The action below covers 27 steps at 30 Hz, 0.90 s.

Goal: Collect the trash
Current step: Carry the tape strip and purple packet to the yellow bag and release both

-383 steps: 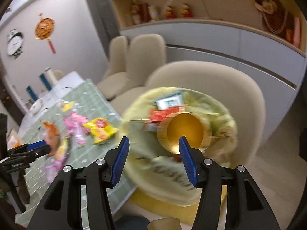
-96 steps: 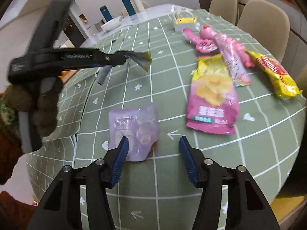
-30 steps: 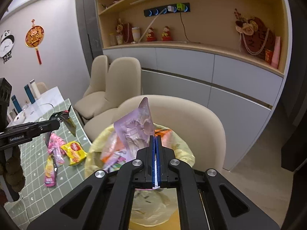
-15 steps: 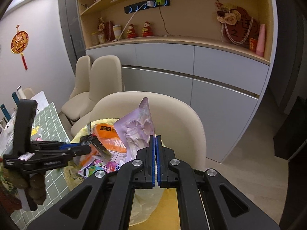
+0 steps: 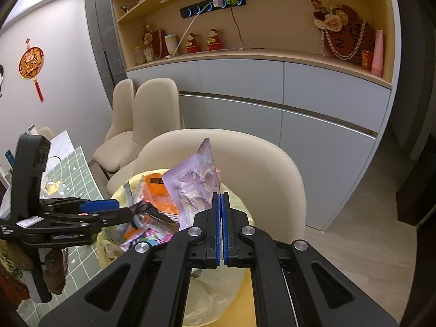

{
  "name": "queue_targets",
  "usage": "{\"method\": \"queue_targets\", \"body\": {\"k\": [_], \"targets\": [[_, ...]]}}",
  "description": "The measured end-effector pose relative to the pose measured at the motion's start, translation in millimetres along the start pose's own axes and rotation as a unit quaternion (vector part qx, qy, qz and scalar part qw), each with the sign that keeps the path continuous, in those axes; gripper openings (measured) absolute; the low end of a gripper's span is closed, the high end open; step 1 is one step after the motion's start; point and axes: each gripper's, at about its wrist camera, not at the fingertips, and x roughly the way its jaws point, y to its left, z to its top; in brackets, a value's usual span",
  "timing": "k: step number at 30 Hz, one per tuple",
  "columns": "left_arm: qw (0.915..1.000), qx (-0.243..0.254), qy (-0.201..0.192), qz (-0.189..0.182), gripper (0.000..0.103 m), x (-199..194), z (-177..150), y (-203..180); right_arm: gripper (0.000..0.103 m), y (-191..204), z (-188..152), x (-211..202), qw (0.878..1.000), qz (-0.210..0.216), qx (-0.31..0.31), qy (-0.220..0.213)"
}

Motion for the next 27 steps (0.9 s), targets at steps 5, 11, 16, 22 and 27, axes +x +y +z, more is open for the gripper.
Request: {"method": "queue_targets", "body": {"k": [5,11,16,22,27], "targets": [[0.999,-0.024,-0.036,0.007,0.056,-34.9,-7.9,18.6,0.004,19.2,0.0,7.7,1.0,0.02,-0.014,0.007],[0.996,-0.069,-0.053,0.021,0.056,-63.4,-26.0,47.3,0.004,46.8,-5.6,30.6,0.997,0.057,-0.027,0.038],[0.994,-0.093,-0.049,0.03,0.056,-77.3,-45.4,63.0,0.004,70.8,-17.3,59.2,0.993,0.065,-0.056,0.078],[0.992,-0.11,-0.042,0.044,0.056,-89.8,-69.1,81.1,0.004,69.5,-31.7,73.0,0.992,0.052,-0.051,0.105],[0.989,-0.134,-0.039,0.048,0.056,-94.8,-83.2,94.2,0.004,57.1,-32.3,65.1,0.995,0.04,-0.029,0.091]]}}
